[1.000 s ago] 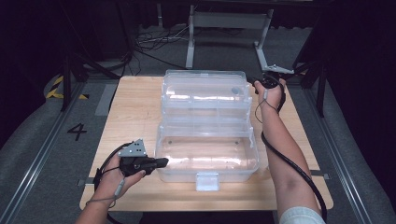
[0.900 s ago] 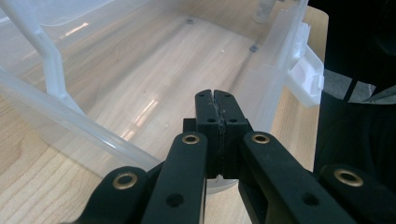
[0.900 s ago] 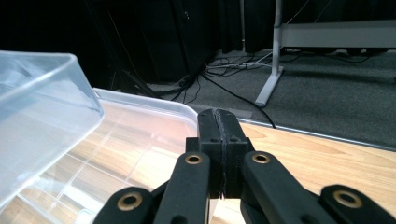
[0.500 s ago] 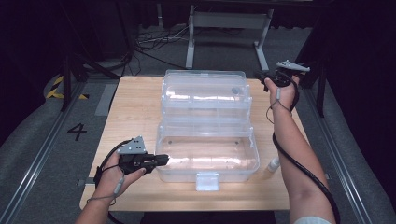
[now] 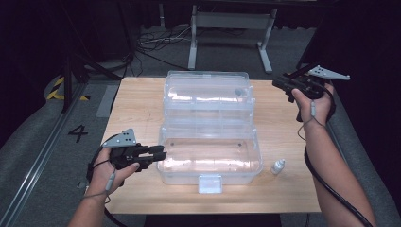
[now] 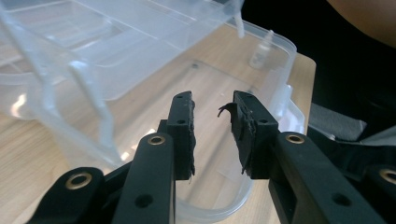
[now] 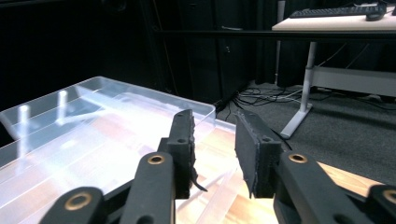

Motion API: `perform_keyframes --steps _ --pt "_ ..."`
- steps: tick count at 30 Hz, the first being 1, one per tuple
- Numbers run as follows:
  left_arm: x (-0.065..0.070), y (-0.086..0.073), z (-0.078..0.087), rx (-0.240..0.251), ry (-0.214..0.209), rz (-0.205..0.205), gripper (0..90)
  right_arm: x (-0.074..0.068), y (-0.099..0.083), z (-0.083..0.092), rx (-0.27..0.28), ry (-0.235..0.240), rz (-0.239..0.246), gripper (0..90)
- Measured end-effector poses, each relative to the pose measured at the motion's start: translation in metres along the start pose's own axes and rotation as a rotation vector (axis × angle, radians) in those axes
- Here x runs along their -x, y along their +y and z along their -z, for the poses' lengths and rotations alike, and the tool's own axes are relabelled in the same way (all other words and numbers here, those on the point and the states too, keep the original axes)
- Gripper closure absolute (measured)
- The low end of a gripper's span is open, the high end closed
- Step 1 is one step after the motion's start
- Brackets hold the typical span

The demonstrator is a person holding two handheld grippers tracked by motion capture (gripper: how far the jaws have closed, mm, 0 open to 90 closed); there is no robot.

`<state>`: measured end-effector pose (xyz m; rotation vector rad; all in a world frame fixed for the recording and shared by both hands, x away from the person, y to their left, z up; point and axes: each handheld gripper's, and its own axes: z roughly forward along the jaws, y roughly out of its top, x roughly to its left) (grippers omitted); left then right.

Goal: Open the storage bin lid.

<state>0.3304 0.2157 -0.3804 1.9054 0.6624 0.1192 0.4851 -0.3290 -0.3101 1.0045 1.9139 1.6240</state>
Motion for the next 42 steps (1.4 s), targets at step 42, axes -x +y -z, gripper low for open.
perform_keyframes --steps 42 --pt "-0.03 -0.008 0.025 0.023 0.161 0.115 59.7 -0.045 -0.004 0.088 -0.351 0.165 0.211 62.6"
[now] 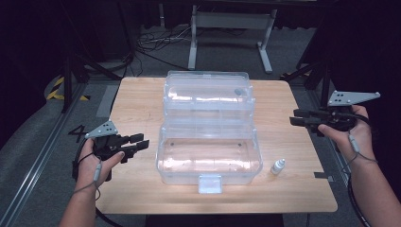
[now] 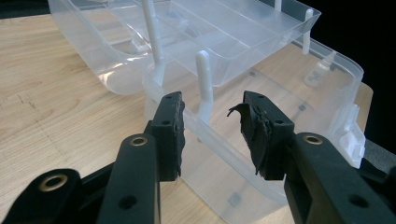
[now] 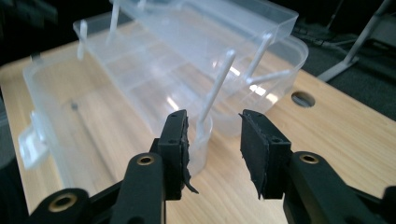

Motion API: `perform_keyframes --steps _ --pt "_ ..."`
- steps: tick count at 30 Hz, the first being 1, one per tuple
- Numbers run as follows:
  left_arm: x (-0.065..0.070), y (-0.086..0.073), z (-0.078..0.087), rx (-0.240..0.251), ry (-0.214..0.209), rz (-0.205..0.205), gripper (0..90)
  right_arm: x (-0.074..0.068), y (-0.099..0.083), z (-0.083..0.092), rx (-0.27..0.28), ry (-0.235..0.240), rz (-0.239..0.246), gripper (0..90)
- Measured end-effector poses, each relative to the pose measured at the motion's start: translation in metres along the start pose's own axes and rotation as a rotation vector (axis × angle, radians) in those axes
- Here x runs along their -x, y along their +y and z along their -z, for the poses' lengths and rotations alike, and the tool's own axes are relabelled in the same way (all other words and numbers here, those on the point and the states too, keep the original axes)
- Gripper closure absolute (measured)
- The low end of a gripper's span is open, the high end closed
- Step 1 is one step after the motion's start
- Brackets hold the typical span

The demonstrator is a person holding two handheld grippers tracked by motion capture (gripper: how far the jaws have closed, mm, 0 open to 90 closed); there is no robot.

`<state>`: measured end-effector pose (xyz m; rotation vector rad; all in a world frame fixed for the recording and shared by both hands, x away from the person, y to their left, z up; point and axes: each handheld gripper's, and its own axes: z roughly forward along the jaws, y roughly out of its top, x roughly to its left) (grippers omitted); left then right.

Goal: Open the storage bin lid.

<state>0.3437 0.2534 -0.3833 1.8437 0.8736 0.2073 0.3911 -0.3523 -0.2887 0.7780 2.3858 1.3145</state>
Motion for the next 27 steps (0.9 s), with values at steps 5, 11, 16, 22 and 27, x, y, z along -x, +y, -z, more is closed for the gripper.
perform_keyframes --steps 5,11,16,22,27 --pt "0.0 -0.002 0.002 -0.006 0.006 0.008 59.6 -0.003 0.006 -0.008 -0.109 0.019 0.059 63.0" --pt "-0.001 -0.004 0.004 -0.01 0.01 0.013 59.6 -0.005 0.009 -0.015 -0.188 0.034 0.095 62.8" --pt "-0.001 -0.005 0.003 -0.015 0.01 0.014 59.5 -0.007 0.01 -0.021 -0.257 0.048 0.122 61.4" --pt "-0.002 -0.006 0.003 -0.022 0.012 0.012 58.8 -0.009 0.011 -0.027 -0.362 0.06 0.158 60.0" --pt "-0.002 -0.006 0.004 -0.022 0.017 0.018 58.8 -0.013 0.012 -0.035 -0.428 0.074 0.184 59.2"
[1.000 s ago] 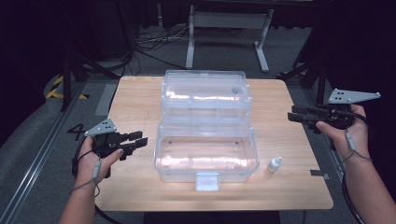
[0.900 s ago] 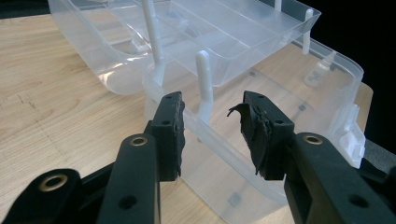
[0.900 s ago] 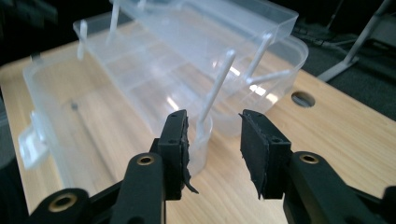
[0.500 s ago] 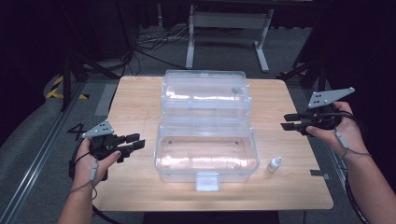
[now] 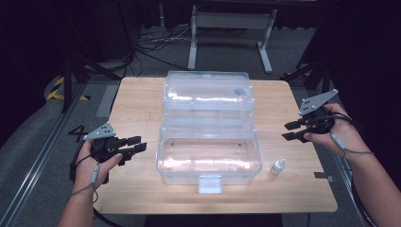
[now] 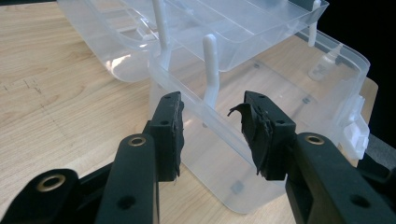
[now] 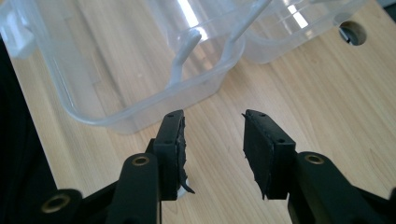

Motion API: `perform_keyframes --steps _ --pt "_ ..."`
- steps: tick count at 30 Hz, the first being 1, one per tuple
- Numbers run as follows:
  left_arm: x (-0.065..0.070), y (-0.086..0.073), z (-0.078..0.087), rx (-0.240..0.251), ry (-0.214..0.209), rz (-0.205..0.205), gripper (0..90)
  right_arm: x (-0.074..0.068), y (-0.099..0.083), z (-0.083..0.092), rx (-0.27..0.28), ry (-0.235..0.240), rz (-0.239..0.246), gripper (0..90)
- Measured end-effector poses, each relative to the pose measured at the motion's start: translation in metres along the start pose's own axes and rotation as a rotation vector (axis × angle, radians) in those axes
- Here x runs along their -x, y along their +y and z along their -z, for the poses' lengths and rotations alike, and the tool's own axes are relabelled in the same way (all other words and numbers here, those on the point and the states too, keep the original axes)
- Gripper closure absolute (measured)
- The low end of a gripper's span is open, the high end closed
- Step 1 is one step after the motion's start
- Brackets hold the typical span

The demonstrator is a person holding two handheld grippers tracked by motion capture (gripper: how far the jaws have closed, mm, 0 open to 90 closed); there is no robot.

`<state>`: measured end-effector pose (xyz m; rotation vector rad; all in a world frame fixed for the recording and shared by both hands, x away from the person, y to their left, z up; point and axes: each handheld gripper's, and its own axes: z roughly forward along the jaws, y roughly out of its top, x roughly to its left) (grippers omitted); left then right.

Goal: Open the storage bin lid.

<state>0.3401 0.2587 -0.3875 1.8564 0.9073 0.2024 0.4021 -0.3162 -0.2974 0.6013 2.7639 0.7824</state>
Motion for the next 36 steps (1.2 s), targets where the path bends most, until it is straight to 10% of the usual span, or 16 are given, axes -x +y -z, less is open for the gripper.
perform_keyframes --steps 36 --pt "-0.004 -0.008 0.008 -0.005 0.042 0.028 58.7 -0.021 -0.011 -0.066 -0.383 0.112 0.095 53.4"
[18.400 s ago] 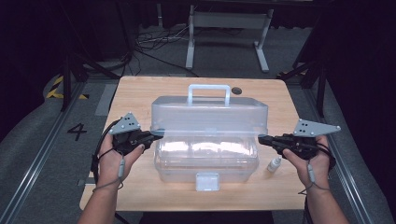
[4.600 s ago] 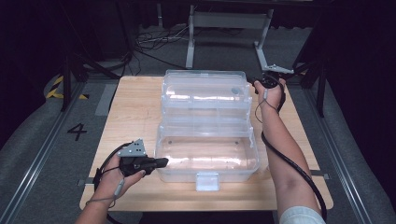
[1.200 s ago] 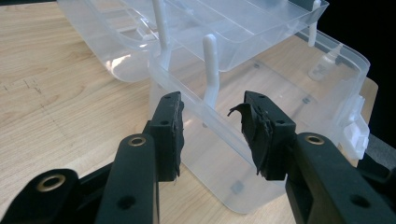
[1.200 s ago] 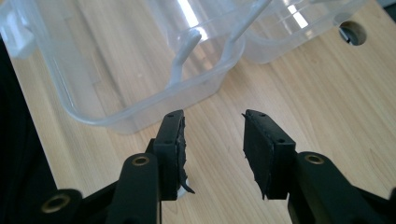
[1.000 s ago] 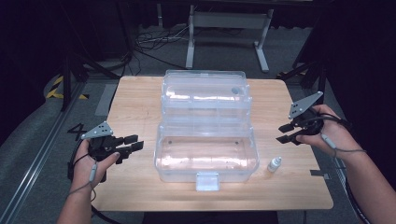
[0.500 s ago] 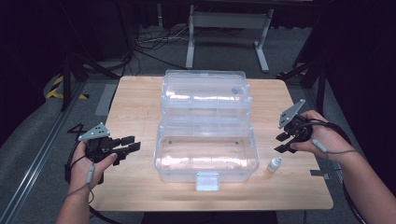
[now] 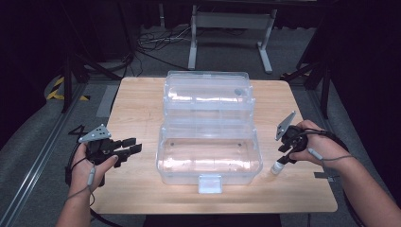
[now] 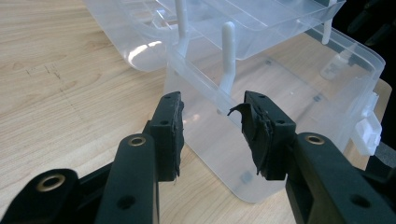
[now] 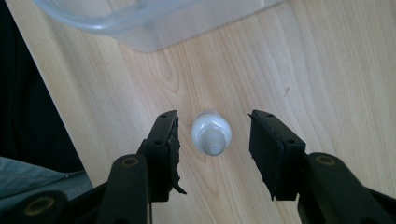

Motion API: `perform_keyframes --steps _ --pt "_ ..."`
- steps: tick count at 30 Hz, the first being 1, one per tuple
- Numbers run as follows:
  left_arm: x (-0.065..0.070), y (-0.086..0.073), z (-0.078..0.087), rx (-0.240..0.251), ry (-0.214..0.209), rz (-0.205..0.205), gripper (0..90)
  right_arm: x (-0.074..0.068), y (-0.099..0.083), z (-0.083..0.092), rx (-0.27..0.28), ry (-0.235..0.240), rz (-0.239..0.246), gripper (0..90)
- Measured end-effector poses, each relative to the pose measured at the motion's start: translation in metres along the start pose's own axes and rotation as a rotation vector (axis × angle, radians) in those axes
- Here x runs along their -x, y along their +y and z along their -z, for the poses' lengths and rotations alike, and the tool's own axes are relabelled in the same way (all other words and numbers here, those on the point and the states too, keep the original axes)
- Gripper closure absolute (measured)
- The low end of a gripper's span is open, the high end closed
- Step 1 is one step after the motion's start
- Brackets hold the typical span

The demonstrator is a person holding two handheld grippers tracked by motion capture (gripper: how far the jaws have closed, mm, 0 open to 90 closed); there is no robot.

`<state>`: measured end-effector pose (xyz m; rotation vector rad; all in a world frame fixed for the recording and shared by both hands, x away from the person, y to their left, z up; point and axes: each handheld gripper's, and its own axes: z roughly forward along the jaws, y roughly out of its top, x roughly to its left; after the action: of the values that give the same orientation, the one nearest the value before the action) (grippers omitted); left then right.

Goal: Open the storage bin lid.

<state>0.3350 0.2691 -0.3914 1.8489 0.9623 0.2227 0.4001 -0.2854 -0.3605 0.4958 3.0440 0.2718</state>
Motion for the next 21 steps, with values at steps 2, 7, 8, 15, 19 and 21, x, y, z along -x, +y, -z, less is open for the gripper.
perform_keyframes --steps 2,7,8,15,19,21 --pt "0.0 0.0 0.0 0.001 -0.001 0.001 58.7 0.0 -0.001 -0.005 -0.015 0.002 0.005 53.5" --pt "0.0 0.0 0.0 -0.001 -0.001 0.001 58.7 0.0 -0.002 -0.016 -0.053 0.005 0.014 54.8" --pt "0.0 0.0 0.0 -0.002 -0.002 0.001 58.7 0.0 -0.002 -0.018 -0.059 0.004 0.016 55.3" --pt "0.0 0.0 0.0 -0.002 -0.002 0.004 58.7 0.001 -0.003 -0.03 -0.087 0.01 0.024 58.7" --pt "-0.001 -0.001 0.0 0.0 -0.002 0.005 58.7 0.001 -0.004 -0.033 -0.09 0.006 0.032 61.0" --pt "-0.001 0.0 0.0 0.001 -0.001 0.004 58.7 0.001 -0.004 -0.035 -0.094 0.006 0.035 64.4"
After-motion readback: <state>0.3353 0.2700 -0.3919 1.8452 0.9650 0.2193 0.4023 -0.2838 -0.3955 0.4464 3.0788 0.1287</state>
